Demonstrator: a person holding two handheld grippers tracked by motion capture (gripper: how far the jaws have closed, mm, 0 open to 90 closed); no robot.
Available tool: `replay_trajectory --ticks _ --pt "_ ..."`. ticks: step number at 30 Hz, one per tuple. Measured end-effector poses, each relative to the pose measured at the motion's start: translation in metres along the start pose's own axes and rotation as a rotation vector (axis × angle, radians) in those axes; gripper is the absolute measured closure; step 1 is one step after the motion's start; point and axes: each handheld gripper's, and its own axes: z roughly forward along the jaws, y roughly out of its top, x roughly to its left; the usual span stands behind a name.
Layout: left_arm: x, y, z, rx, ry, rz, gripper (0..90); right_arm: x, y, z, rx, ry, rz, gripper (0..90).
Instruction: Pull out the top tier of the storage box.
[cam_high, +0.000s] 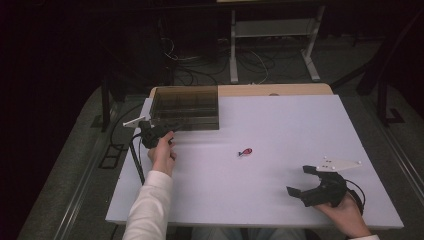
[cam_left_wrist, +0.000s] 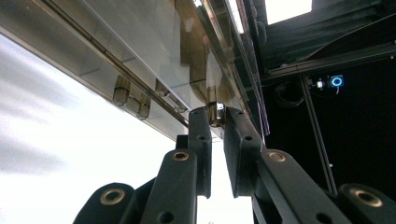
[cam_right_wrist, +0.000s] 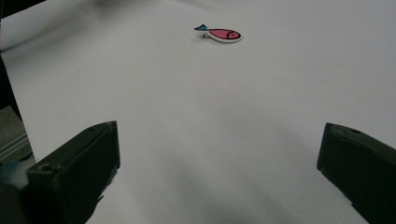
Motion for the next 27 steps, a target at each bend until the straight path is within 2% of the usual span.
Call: replay_trajectory --ticks 8,12,15,20,21,22,27 --pt "0.003 -0.003 -0.002 -0.01 -0.012 0.02 80.4 0.0 0.0 0.0 -0.003 0.0 0.0 0.0" --pt "0.001 -0.005 -0.003 0.008 0.0 0.066 79.4 0.0 0.0 0.0 -0.002 -0.001 0.002 0.0" --pt "0.001 -0.006 -0.004 0.017 0.003 0.087 73.4 0.0 0.0 0.0 -0.001 -0.001 0.0 0.0" --pt "0.002 -0.009 -0.004 0.025 0.005 0.116 69.3 0.0 0.0 0.0 0.0 -0.001 0.0 0.0" --pt "0.0 -0.01 -0.004 0.032 0.028 0.151 69.0 0.0 0.0 0.0 -0.001 -0.001 0.002 0.0" --pt "0.0 -0.01 -0.004 0.032 0.028 0.151 69.0 0.0 0.0 0.0 -0.002 -0.001 0.002 0.0" --pt "-0.002 -0.012 -0.007 0.05 0.05 0.209 67.6 0.0 0.0 0.0 0.0 -0.001 -0.001 0.0"
